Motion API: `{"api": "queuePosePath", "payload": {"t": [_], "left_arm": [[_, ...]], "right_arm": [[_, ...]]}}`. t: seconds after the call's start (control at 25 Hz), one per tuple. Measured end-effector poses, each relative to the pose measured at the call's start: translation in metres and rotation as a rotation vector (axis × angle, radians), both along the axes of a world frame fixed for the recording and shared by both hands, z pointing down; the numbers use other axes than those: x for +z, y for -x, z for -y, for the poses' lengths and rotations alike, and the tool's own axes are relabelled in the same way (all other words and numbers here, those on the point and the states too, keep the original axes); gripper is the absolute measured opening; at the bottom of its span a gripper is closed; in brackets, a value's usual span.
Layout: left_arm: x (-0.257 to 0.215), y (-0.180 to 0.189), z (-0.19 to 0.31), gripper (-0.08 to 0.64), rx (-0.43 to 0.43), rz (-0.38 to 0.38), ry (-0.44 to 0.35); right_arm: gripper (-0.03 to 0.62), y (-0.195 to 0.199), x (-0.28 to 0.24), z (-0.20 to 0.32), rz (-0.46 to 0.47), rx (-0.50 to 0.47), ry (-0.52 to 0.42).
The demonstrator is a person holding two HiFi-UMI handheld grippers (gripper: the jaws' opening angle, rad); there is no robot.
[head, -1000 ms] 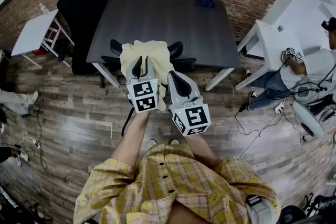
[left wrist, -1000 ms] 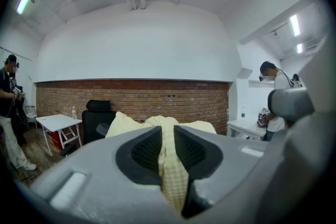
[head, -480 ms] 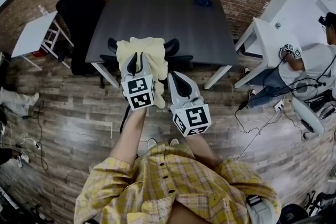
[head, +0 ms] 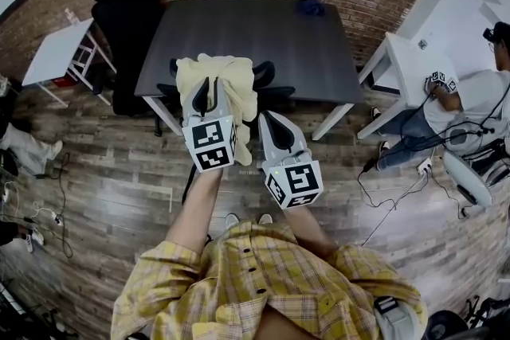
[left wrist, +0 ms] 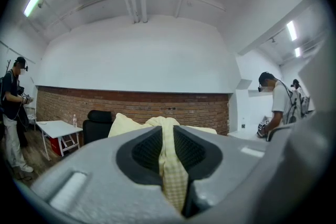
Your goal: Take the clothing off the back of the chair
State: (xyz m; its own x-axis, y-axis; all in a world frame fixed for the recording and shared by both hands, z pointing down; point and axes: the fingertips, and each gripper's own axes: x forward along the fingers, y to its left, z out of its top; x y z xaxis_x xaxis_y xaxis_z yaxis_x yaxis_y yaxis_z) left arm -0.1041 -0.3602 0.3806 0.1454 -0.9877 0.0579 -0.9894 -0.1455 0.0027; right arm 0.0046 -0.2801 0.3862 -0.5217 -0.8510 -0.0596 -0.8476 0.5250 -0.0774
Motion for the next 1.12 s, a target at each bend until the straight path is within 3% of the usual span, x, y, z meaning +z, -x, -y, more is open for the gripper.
{"api": "queuePosePath", "payload": {"t": [1.12], "left_arm": [[-0.107,-0.001,-0.076,0.066,0.026,-0.063,-0.167]], "right_arm": [[0.0,-0.007,-0.018,-0.031,-0.004,-0.002,-0.006]]}}
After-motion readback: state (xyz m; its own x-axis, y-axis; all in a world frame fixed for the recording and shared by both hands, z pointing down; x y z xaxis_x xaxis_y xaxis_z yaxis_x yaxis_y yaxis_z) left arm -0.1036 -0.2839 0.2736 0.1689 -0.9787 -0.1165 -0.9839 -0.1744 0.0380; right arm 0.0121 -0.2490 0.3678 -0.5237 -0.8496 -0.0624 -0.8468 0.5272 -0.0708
